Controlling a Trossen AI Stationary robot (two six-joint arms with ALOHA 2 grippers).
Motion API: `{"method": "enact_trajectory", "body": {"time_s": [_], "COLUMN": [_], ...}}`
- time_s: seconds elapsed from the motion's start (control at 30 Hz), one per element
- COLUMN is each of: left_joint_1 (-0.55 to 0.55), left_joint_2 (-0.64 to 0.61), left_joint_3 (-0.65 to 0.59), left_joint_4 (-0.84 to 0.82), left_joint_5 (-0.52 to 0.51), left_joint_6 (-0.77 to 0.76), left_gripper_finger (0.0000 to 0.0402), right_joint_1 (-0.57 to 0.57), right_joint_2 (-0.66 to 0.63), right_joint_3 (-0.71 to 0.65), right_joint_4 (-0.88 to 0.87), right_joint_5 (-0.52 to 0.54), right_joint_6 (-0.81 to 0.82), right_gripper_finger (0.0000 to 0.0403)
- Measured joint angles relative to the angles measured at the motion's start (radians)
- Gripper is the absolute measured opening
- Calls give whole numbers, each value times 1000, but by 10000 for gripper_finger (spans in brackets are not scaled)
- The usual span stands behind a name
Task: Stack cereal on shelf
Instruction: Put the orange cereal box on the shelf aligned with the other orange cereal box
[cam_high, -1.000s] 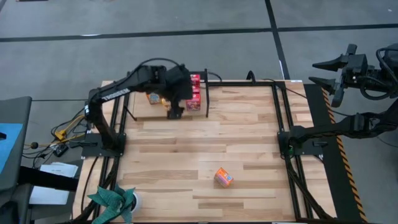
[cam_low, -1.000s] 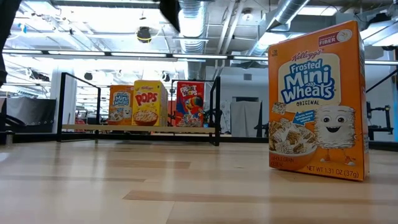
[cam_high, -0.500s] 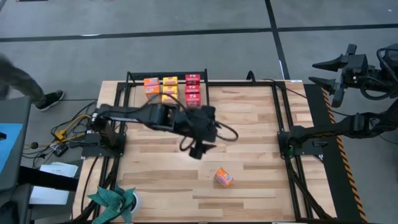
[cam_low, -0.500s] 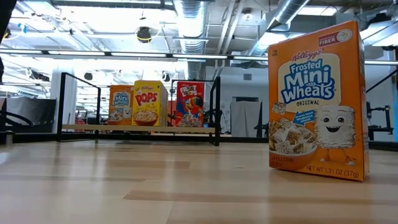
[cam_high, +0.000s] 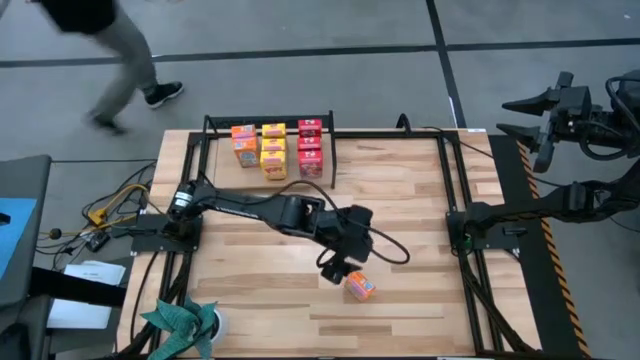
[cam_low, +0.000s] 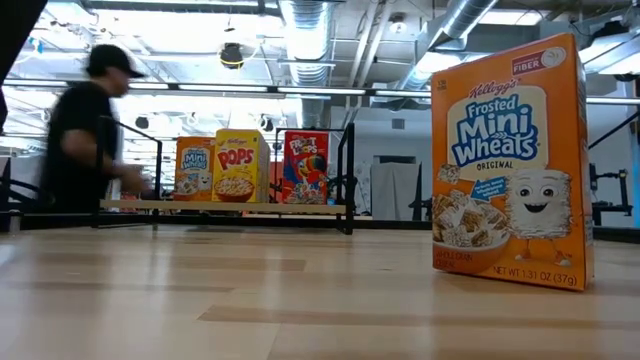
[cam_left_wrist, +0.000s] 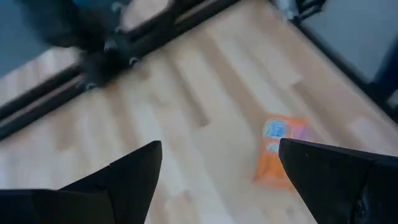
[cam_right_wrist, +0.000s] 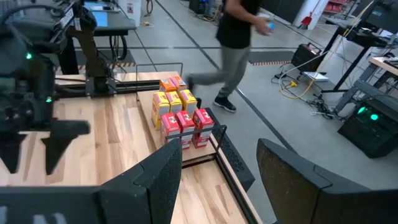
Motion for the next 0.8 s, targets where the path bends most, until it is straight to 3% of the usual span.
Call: {"method": "enact_trajectory", "body": {"time_s": [0.37,0.67,0.8], "left_joint_1": [-28,-36,-43], "left_joint_2": [94,159,175], "left_joint_3": [2,1,1], "left_joint_4": [147,146,134], "left_joint_5": [105,224,231], "left_joint_6": [9,-2,2], "left_gripper_finger": [316,316,316], "right_joint_1": [0,0,0], "right_joint_2": [0,0,0], "right_joint_3": [0,0,0], "right_joint_4": [0,0,0], "right_joint_5": [0,0,0], "right_joint_6": [0,10,10], "right_gripper_finger": [232,232,232]}}
